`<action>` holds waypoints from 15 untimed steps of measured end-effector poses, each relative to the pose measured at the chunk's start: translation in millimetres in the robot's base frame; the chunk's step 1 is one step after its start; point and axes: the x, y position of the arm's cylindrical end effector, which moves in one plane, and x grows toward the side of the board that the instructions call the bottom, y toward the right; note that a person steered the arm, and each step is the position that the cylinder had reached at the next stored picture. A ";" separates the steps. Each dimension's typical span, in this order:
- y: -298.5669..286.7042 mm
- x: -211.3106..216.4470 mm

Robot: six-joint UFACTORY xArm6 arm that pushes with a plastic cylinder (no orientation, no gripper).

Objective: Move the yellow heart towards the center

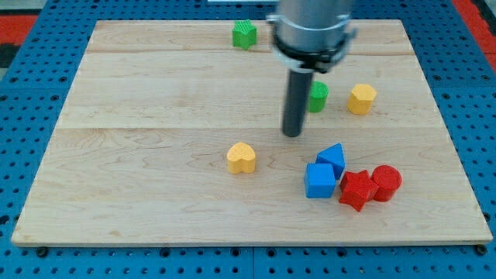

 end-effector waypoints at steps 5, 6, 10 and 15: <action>-90.4 9.0; -117.5 9.0; -141.2 -58.0; -99.3 -56.9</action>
